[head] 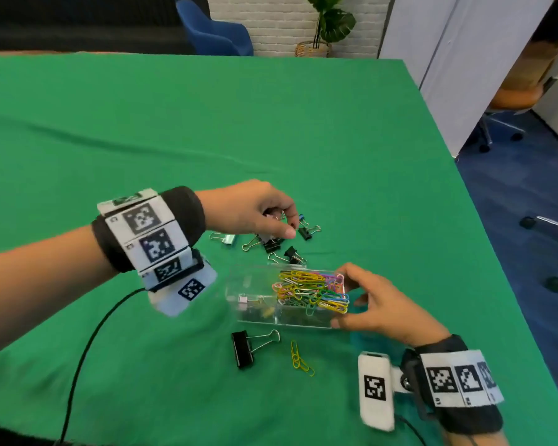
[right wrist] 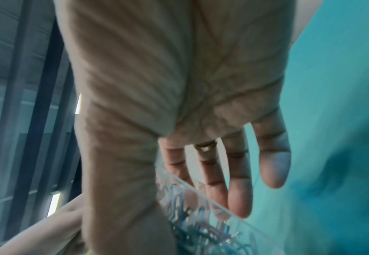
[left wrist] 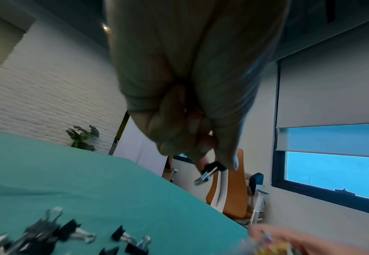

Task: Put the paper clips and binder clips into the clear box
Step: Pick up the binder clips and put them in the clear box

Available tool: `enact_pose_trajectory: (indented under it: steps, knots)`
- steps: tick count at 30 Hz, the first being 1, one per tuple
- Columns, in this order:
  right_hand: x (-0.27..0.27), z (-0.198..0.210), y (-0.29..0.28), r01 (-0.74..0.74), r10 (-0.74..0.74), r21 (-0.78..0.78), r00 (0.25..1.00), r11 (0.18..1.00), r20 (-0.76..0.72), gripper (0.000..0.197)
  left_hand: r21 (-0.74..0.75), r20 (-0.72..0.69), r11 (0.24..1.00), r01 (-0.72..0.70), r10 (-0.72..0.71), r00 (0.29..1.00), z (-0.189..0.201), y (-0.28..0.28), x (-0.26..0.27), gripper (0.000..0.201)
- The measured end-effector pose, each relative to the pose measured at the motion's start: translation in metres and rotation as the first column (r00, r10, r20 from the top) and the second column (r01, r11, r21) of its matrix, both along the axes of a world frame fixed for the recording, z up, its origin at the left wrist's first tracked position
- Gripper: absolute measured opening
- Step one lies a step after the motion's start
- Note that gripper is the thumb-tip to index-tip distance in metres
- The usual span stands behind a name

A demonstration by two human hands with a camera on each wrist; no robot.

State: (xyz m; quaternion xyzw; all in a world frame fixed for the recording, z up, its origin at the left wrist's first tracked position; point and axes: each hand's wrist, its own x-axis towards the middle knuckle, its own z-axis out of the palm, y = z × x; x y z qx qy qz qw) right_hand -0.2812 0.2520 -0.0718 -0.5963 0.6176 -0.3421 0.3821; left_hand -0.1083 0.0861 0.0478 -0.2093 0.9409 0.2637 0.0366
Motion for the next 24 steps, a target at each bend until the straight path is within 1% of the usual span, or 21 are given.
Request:
enact_pose_trajectory:
  steps: [4, 7, 10, 13, 15, 19, 21, 24]
  knots:
    - [0.003, 0.005, 0.004, 0.029, -0.032, 0.055, 0.998, 0.998, 0.058, 0.053, -0.034, -0.015, 0.999, -0.009, 0.008, 1.0, -0.015, 0.018, 0.033, 0.022]
    - [0.004, 0.008, 0.004, 0.039, -0.043, 0.082, 0.998, 0.996, 0.04, 0.05, -0.076, 0.006, 0.997, 0.005, -0.005, 1.0, -0.023, 0.025, 0.045, 0.028]
    - [0.005, 0.008, 0.003, 0.063, -0.066, 0.097, 0.997, 0.993, 0.026, 0.057, -0.058, 0.034, 0.998, 0.013, -0.011, 0.999, -0.024, 0.028, 0.051, 0.036]
    - [0.006, 0.008, 0.003, 0.073, -0.076, 0.11, 0.997, 0.991, 0.019, 0.059, -0.001, -0.06, 0.999, -0.032, 0.032, 0.998, -0.021, 0.026, 0.057, 0.042]
    - [0.006, 0.009, 0.003, 0.083, -0.085, 0.116, 0.996, 0.99, 0.015, 0.061, 0.046, -0.099, 0.998, -0.049, 0.053, 0.994, -0.021, 0.026, 0.06, 0.039]
    - [0.008, 0.012, 0.003, 0.096, -0.098, 0.138, 0.995, 0.986, 0.005, 0.064, 0.106, -0.043, 0.994, -0.029, 0.034, 0.998, -0.032, 0.032, 0.064, 0.035]
    - [0.008, 0.013, 0.003, 0.102, -0.102, 0.146, 0.995, 0.984, -0.01, 0.065, 0.105, -0.076, 0.994, -0.044, 0.052, 0.996, -0.036, 0.032, 0.065, 0.032]
    - [0.009, 0.015, 0.003, 0.106, -0.104, 0.152, 0.994, 0.983, -0.02, 0.062, 0.102, -0.174, 0.992, -0.069, 0.086, 0.981, -0.037, 0.032, 0.068, 0.025]
